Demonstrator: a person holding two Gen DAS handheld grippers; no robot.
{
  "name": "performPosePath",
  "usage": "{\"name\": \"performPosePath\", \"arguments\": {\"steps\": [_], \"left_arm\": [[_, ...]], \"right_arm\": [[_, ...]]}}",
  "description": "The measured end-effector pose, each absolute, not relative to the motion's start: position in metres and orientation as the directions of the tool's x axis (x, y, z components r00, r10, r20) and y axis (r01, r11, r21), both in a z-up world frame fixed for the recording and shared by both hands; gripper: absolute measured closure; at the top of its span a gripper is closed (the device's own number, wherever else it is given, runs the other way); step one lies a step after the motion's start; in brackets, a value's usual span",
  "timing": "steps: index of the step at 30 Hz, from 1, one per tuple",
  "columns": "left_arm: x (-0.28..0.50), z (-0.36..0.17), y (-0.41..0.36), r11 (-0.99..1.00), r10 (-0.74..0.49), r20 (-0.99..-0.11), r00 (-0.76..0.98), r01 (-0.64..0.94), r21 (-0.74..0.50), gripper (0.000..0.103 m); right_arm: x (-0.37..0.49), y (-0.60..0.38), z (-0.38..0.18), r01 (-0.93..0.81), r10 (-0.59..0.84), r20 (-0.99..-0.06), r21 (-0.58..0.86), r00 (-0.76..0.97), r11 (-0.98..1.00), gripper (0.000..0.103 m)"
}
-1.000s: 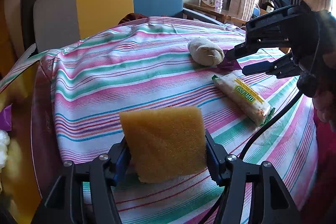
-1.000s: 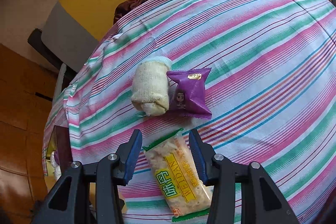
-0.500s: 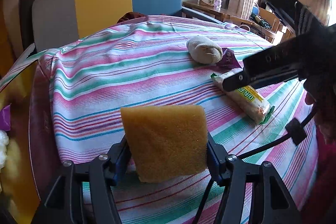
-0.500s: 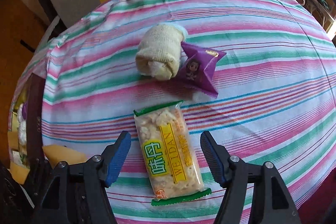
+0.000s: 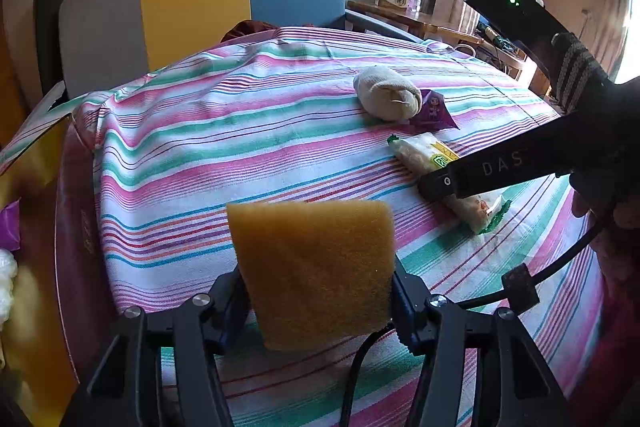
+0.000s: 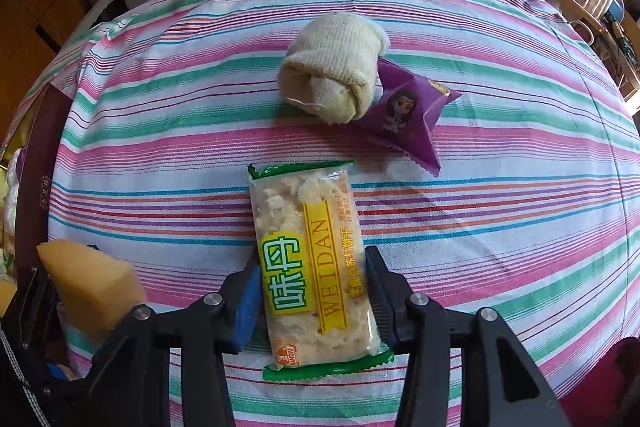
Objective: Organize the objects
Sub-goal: 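Carry the yellow sponge into the gold tray and open the left tool while the right tool holds the packet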
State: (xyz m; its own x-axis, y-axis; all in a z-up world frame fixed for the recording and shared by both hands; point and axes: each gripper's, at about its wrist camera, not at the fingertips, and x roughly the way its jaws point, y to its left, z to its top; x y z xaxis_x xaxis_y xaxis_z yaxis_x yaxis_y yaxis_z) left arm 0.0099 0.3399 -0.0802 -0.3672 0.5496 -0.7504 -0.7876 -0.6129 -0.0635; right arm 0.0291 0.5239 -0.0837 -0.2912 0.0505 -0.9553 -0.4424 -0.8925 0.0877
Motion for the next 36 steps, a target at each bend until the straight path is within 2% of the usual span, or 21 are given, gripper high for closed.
{"name": "performPosePath", "arguments": {"steps": [7, 22, 36], "left_arm": [[0.016, -0.068, 0.328, -0.623, 0.546, -0.741, -0.390, -0.781, -0.048, 0.045], [0.031, -0.006, 0.284, -0.639, 0.614, -0.652, -0.445, -0.766, -0.079, 0.045], [0.003, 0.003, 0.225, -0.722, 0.578, -0.658, -0.483, -0.678, -0.136, 0.045]], "right_arm": [[0.030, 0.524, -0.083, -0.425, 0.074, -0.951, 0.064, -0.301, -0.903, 0.054], [0.029, 0.519, -0.083, -0.390, 0.133, -0.935, 0.006, -0.329, -0.921, 0.055], [0.034, 0.506, -0.083, -0.378, 0.162, -0.927, -0.024, -0.339, -0.926, 0.055]]}}
